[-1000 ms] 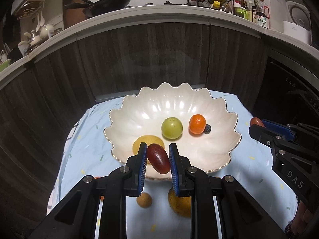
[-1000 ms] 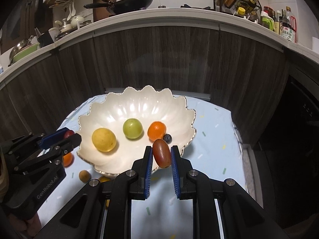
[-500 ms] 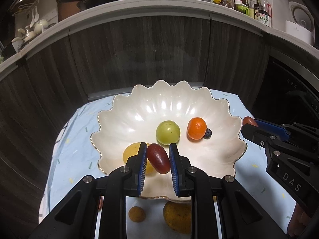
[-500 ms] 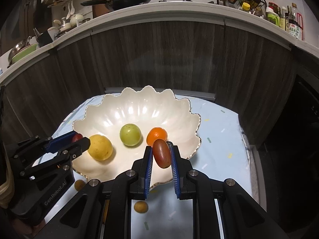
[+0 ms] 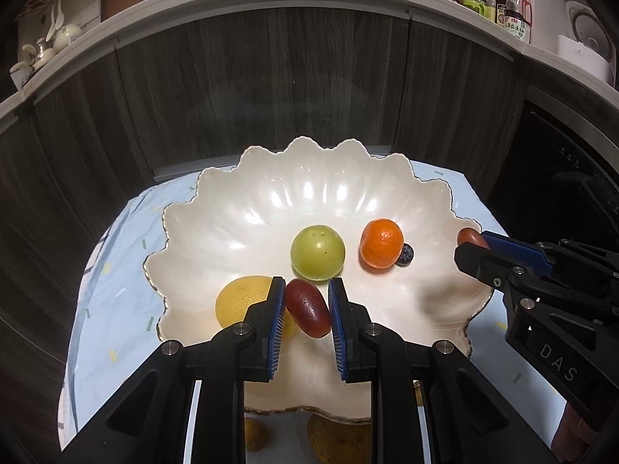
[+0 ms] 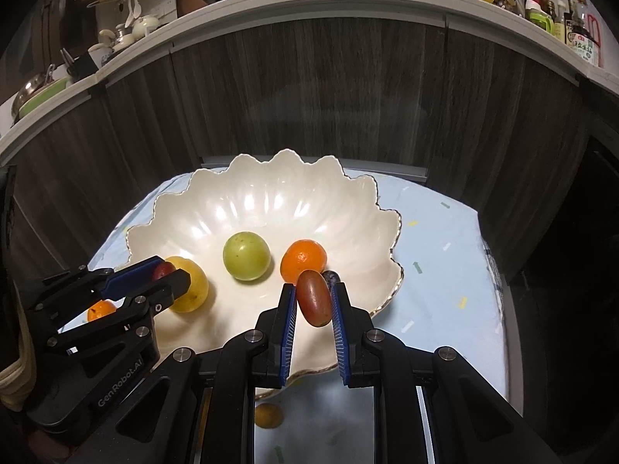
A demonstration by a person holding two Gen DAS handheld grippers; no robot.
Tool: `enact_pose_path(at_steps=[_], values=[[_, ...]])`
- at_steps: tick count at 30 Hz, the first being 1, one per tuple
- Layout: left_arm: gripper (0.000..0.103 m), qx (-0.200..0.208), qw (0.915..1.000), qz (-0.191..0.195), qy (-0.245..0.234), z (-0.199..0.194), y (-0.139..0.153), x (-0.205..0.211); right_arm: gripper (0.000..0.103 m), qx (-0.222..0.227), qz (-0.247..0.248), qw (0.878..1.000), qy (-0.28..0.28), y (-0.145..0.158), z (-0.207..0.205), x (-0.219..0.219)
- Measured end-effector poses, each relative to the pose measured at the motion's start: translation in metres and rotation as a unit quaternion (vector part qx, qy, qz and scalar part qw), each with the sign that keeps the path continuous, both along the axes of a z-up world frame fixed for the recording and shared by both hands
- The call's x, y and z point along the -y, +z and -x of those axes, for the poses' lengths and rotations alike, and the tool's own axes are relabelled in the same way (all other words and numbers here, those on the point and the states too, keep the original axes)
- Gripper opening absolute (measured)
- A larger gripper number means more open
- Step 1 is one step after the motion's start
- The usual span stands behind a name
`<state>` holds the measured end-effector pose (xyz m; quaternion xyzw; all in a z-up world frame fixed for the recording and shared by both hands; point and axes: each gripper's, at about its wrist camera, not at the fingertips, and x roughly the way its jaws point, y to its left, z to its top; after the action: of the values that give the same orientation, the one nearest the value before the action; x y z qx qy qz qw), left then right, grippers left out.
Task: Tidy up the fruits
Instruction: 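Carry both dark red grapes over the white bowl with both tools, then open both tools to drop the dark red grapes into the bowl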
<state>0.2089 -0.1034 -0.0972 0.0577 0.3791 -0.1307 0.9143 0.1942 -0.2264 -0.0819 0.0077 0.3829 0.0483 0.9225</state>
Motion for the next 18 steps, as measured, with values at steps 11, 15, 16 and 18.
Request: enact_pose_path(at_steps=[11,15,16,18], values=[[0.048,0.000,1.0000,-0.002,0.002,0.001,0.001,-0.004,0.021,-0.006,0.004,1.000,0.006,-0.003,-0.003,-0.004],[0.056,0.006,0.9999,-0.007,0.006,0.002,0.005,-0.006,0.043,0.003,0.007,1.000,0.001,0.001,0.000,-0.003],[0.058,0.009,0.9999,-0.008,0.007,0.003,0.006,-0.006,0.049,0.006,0.008,1.000,-0.001,0.002,0.001,-0.003],[0.059,0.013,0.9998,-0.009,0.008,0.004,0.008,-0.008,0.052,0.013,0.010,1.000,-0.004,0.006,0.003,-0.003]])
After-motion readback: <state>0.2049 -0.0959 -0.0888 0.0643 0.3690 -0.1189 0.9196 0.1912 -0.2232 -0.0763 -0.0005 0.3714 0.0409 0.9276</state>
